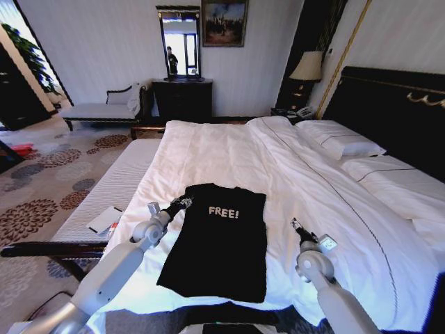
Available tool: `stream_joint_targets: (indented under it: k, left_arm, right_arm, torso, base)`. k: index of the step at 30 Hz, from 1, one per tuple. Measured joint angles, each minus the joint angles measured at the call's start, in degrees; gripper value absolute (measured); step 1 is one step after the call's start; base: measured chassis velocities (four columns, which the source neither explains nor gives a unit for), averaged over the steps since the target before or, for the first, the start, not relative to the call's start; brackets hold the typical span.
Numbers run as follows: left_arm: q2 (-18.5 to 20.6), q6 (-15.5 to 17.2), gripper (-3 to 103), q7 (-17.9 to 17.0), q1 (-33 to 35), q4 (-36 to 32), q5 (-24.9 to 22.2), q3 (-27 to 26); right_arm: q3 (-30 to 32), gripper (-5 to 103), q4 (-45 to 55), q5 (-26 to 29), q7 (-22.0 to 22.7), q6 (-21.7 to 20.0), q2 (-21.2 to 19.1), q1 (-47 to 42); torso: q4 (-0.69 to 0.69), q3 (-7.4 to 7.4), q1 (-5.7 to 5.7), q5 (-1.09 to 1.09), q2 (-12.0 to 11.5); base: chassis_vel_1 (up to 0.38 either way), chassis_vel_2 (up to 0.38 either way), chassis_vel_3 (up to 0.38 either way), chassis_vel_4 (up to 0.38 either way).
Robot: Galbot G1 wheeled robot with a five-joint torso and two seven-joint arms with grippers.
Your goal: Fold the clothes on the bed.
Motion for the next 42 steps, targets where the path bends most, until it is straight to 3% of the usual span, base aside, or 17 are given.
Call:
stream_joint_targets:
  k: [7,9,12,15,18,19,21,22,24,25,28,30,33,35,36,37,42]
  left_arm:
    - [0.0,0.0,64,0.17,0.04,0.56,-0.11,-0.26]
    - [0.0,0.0,64,0.17,0.23,0.5,-0.14,-0.58]
    - [0.0,0.25,52,0.12,1.92,-0.54,-1.22,-2.91]
    - [-0.28,0.43,52,-0.16,2.72,-0.66,-2.23,-4.37]
    - [-3.02,2.47,68,-2.77,4.41,-2.11,-9.08,-8.7]
    - [-3.02,2.47,68,-2.77,4.41,-2.11,-9.08,-8.7]
    - [-4.54,3.79,74,-4.84,4.62,-3.42,-12.97,-11.02]
    - [-5.82,4.99,80,-7.32,4.46,-4.67,-16.49,-13.0]
    - [-8.65,8.07,90,-16.12,2.76,-7.13,-23.23,-16.64]
    - [-8.65,8.07,90,-16.12,2.76,-7.13,-23.23,-16.64]
    - [-11.86,15.86,100,-28.47,0.13,-9.16,-30.56,-19.59]
    - [-12.17,17.2,100,-29.67,-0.02,-9.28,-31.24,-19.77]
    - [-13.62,25.48,100,-37.94,0.05,-9.33,-35.12,-20.25]
    - [-13.64,25.7,100,-38.23,0.07,-9.32,-35.28,-20.26]
    - [-13.94,28.76,100,-42.45,0.36,-8.74,-37.55,-20.28]
    - [-13.98,29.29,100,-42.99,0.43,-8.32,-37.72,-20.27]
    - [-14.13,29.44,100,-42.62,0.13,-6.45,-37.39,-20.32]
  right_arm:
    - [0.52,100,-0.22,0.04,-0.03,-0.01,-0.45,-0.26]
    - [0.57,100,-0.23,0.05,-0.05,0.0,-0.45,-0.27]
    - [0.6,100,-0.27,0.1,-0.1,-0.01,-0.38,-0.26]
    - [0.6,100,-0.44,0.11,-0.16,0.0,-0.32,-0.2]
    - [0.36,100,-0.76,0.07,-0.2,0.0,-0.06,0.07]
    - [0.36,100,-0.76,0.07,-0.2,0.0,-0.06,0.07]
    - [0.16,100,-0.76,0.06,-0.18,0.0,-0.05,0.13]
    - [0.01,100,-0.72,0.06,-0.17,0.0,-0.08,0.18]
    - [-0.18,100,-0.65,0.05,-0.09,-0.01,-0.13,0.25]
    - [-0.18,100,-0.65,0.05,-0.09,-0.01,-0.13,0.25]
    - [-0.73,100,-0.98,-0.41,-0.03,-0.01,-0.18,0.05]
    - [-0.84,100,-1.11,-0.54,-0.03,0.0,-0.16,0.05]
    - [-1.42,100,-1.49,-0.8,0.22,-0.03,0.32,0.52]
    - [-1.45,100,-1.5,-0.8,0.24,-0.03,0.33,0.55]
    - [-1.64,100,-1.54,-0.8,0.41,-0.16,0.41,0.82]
    - [-1.68,100,-1.57,-0.8,0.49,-0.21,0.44,0.93]
    - [-1.71,100,-1.77,-0.87,0.6,-0.32,0.7,0.95]
  torso:
    - [0.0,0.0,0.0,0.0,0.0]
    - [-0.01,0.0,0.0,0.0,0.0]
    - [0.0,0.0,0.0,0.0,0.0]
    - [0.01,0.0,0.0,0.01,0.0]
    - [0.01,0.0,0.0,-0.01,0.0]
    - [0.01,0.0,0.0,-0.01,0.0]
    - [0.0,0.0,0.0,-0.01,0.0]
    - [0.0,0.0,0.0,0.01,0.0]
    - [0.0,0.0,0.0,0.0,0.0]
    - [0.0,0.0,0.0,0.0,0.0]
    - [-0.02,0.0,0.0,0.01,0.0]
    - [-0.03,0.0,0.0,0.02,0.0]
    - [0.0,0.0,0.0,0.01,0.0]
    - [0.0,0.0,0.0,0.01,0.0]
    - [0.01,0.0,0.0,-0.01,0.0]
    - [0.02,0.0,0.0,-0.01,0.0]
    - [0.01,0.0,0.0,-0.01,0.0]
  base:
    - [0.0,0.0,0.0,0.0]
    - [0.0,0.0,0.0,0.0]
    - [0.0,0.0,0.0,0.0]
    - [0.0,0.0,0.0,0.0]
    - [0.0,0.0,0.0,0.0]
    - [0.0,0.0,0.0,0.0]
    - [0.0,0.0,0.0,0.0]
    - [0.0,0.0,0.0,0.0]
    - [0.0,0.0,0.0,0.0]
    - [0.0,0.0,0.0,0.0]
    - [0.0,0.0,0.0,0.0]
    - [0.0,0.0,0.0,0.0]
    - [0.0,0.0,0.0,0.0]
    - [0.0,0.0,0.0,0.0]
    - [0.0,0.0,0.0,0.0]
    - [0.0,0.0,0.0,0.0]
    - [0.0,0.0,0.0,0.0]
